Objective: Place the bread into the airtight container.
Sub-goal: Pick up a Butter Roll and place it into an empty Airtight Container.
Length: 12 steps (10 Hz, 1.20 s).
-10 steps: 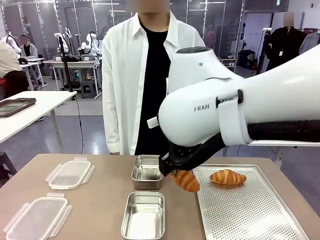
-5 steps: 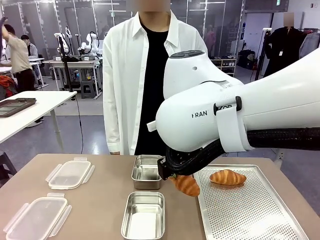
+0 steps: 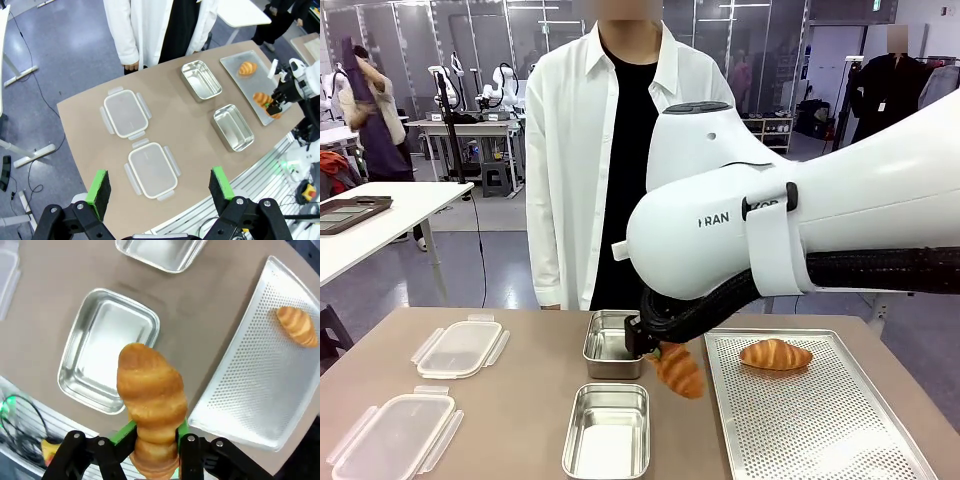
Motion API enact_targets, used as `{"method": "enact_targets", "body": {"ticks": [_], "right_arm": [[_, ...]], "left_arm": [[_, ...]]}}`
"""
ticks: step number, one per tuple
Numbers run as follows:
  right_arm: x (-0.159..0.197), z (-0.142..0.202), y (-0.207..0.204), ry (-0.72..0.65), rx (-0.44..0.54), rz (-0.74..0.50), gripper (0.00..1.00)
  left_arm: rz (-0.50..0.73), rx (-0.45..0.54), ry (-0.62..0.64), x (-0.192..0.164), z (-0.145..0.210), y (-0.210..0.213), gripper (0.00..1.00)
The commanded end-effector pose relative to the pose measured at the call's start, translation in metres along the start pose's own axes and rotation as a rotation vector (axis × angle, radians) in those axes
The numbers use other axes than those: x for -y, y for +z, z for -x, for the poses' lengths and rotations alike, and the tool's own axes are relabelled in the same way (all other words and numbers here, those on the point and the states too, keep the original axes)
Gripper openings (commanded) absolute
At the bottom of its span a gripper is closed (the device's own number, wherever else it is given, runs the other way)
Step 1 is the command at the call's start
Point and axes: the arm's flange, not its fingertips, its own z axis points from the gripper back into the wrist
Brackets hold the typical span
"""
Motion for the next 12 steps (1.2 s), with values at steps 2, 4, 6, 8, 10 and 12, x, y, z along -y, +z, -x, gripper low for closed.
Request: {"method": "enact_targets", "body": {"ticks": [2,4,6,8,10,12], "right_arm": [[-0.037,-0.003,-0.028,-0.351,-0.038,-0.018,0.30],[-0.049,0.001,-0.051,-0.494,-0.065,-0.027,0.30],[-0.064,0.001,-0.072,-0.529,-0.008,-0.033,0.30],[-0.076,-0.007,-0.098,-0.523,-0.040,-0.032,0.30],[-0.083,-0.014,-0.113,-0.490,-0.048,-0.074,0.30],[-0.085,-0.016,-0.119,-0.467,-0.041,-0.078,0.52]], "left_arm": [[0.008,0.004,-0.011,0.000,-0.001,0.001,1.00],[0.008,0.004,-0.011,0.000,-0.001,0.001,1.00],[0.008,0.004,-0.011,0.000,-0.001,0.001,1.00],[0.008,0.004,-0.011,0.000,-0.001,0.001,1.00],[0.008,0.004,-0.011,0.000,-0.001,0.001,1.00],[0.008,0.004,-0.011,0.000,-0.001,0.001,1.00]]}}
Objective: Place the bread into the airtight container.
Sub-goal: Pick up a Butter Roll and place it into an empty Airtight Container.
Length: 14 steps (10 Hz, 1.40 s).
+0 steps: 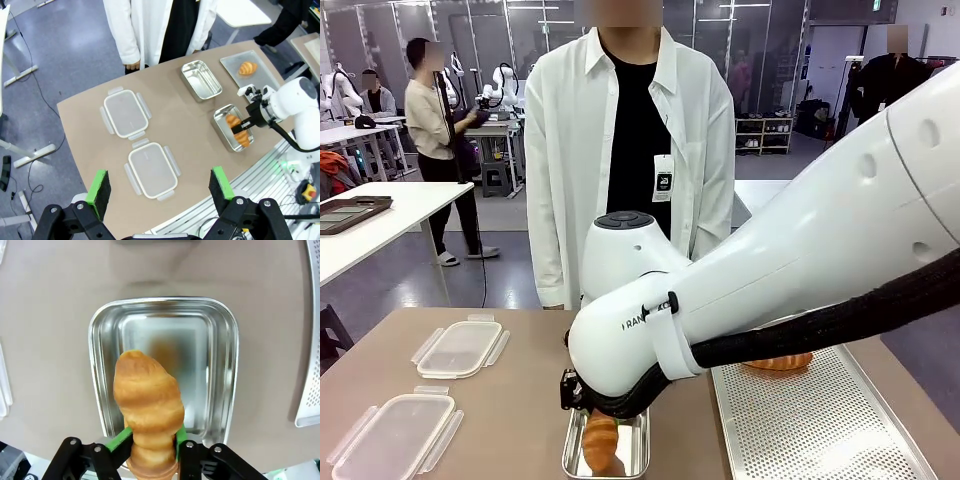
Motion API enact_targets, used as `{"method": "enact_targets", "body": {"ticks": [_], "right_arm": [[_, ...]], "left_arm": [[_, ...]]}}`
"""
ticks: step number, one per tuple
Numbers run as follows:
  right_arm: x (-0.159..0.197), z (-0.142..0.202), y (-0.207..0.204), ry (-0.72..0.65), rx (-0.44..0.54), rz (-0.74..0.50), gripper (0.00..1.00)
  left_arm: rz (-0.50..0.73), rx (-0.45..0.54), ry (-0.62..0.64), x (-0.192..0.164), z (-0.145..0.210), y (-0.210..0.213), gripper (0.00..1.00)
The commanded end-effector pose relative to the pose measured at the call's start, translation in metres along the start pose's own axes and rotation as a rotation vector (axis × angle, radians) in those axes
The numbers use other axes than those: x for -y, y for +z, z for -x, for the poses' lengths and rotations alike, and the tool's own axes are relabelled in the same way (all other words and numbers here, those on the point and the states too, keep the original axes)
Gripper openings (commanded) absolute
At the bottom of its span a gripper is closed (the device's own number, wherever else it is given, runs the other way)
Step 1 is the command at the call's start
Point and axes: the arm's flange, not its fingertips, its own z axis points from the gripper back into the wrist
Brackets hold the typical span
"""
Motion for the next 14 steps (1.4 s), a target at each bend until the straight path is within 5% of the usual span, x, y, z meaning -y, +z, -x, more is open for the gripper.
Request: {"method": "enact_targets", "body": {"ticks": [1,2,3,10,11,12,14], "right_arm": [[-0.010,-0.004,-0.002,-0.002,0.027,-0.013,0.69],[-0.012,-0.004,-0.005,0.020,0.026,-0.003,0.92],[-0.015,-0.003,-0.006,0.034,0.018,0.004,1.00],[0.002,-0.012,0.000,0.034,0.013,0.007,1.00],[0.010,-0.019,-0.003,0.034,0.052,0.106,1.00],[-0.002,-0.009,-0.002,0.027,0.011,0.003,1.00],[-0.002,-0.009,-0.002,0.027,0.011,0.003,1.00]], "left_arm": [[0.008,0.004,-0.011,0.000,-0.001,0.001,1.00],[0.008,0.004,-0.011,0.000,-0.001,0.001,1.00],[0.008,0.004,-0.011,0.000,-0.001,0.001,1.00],[0.008,0.004,-0.011,0.000,-0.001,0.001,1.00],[0.008,0.004,-0.011,0.000,-0.001,0.001,1.00],[0.008,0.004,-0.011,0.000,-0.001,0.001,1.00],[0.008,0.004,-0.011,0.000,-0.001,0.001,1.00]]}}
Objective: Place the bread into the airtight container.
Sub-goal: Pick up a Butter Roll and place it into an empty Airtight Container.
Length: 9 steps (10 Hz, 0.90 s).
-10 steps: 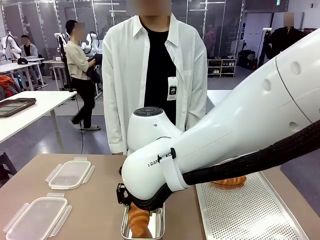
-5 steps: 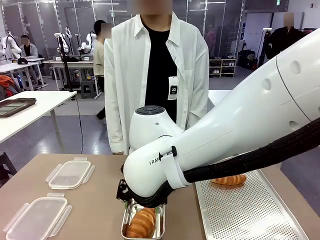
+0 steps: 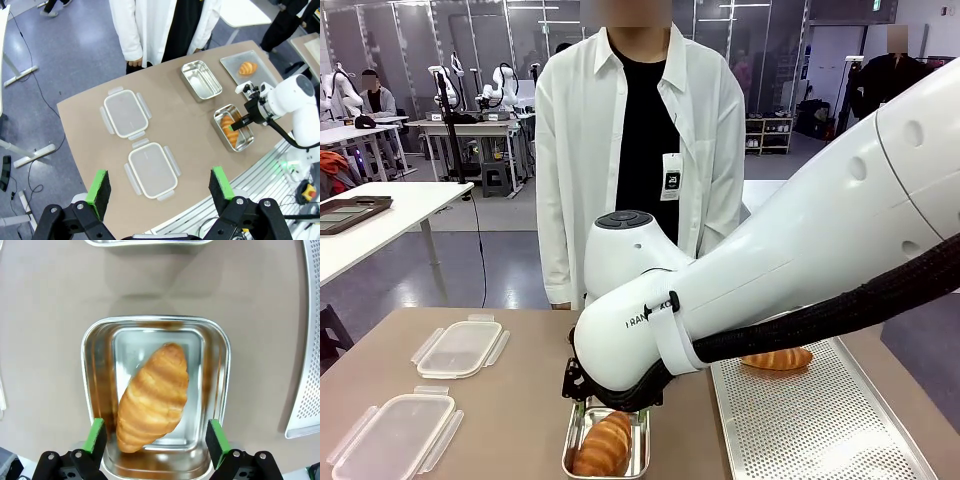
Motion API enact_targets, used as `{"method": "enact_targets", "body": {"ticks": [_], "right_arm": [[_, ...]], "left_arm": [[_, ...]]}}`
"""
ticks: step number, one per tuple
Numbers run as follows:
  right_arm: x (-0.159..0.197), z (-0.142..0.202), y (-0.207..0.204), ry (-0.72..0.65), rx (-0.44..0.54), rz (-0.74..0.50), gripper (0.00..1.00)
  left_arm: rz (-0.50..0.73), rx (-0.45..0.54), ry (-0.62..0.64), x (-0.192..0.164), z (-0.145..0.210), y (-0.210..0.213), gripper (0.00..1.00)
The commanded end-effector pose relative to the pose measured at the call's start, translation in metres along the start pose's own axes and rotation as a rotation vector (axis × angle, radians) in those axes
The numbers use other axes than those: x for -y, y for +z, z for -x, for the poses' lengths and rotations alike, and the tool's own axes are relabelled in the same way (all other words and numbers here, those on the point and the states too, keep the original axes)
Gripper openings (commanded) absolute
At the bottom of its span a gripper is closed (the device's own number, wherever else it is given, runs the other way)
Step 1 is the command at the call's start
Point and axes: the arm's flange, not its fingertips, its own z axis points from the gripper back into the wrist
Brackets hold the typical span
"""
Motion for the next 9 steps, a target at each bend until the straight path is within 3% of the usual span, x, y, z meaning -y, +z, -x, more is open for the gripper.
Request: {"method": "enact_targets", "body": {"ticks": [1,9], "right_arm": [[-0.0047,0.0020,0.0009,-0.007,-0.002,-0.024,1.00],[-0.0047,0.0020,0.0009,-0.007,-0.002,-0.024,1.00]], "left_arm": [[0.008,0.004,-0.011,0.0002,-0.0013,0.0013,1.00],[0.008,0.004,-0.011,0.0002,-0.0013,0.0013,1.00]]}}
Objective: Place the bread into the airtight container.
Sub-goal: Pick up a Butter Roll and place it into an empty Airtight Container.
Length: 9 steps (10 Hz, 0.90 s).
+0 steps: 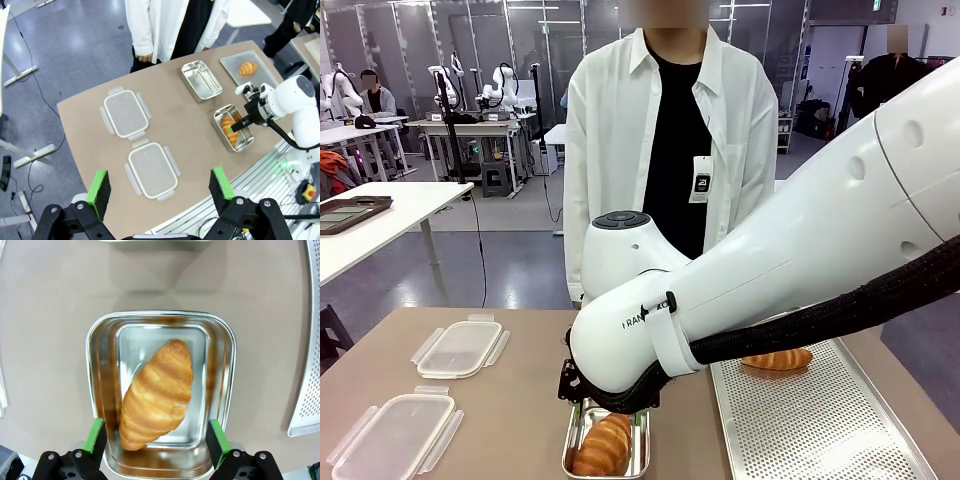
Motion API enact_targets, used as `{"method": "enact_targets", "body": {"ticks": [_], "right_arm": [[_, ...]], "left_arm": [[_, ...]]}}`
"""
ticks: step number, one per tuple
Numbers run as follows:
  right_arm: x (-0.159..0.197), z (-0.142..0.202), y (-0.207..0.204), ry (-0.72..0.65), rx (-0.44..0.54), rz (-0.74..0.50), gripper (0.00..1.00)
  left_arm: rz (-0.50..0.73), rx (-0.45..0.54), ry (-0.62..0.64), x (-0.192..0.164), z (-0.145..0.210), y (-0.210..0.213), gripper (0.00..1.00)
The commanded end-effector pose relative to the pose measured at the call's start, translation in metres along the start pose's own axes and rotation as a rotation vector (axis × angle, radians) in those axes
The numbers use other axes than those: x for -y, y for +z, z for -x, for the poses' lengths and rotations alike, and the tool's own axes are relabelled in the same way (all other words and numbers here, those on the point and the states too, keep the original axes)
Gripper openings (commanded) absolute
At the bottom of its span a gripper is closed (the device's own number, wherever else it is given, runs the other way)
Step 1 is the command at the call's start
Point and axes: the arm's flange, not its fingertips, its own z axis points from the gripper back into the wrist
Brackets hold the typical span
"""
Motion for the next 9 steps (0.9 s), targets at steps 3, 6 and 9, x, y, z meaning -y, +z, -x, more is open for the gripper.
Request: {"method": "enact_targets", "body": {"ticks": [3,6,9], "right_arm": [[0.010,0.004,0.053,0.042,0.002,-0.037,1.00],[0.045,0.008,0.112,0.231,-0.088,-0.064,1.00],[0.120,-0.003,0.171,0.259,-0.004,-0.113,1.00]], "left_arm": [[0.008,0.004,-0.011,0.000,-0.001,0.001,1.00],[0.008,0.004,-0.011,0.000,-0.001,0.001,1.00],[0.008,0.004,-0.011,0.000,-0.001,0.001,1.00]]}}
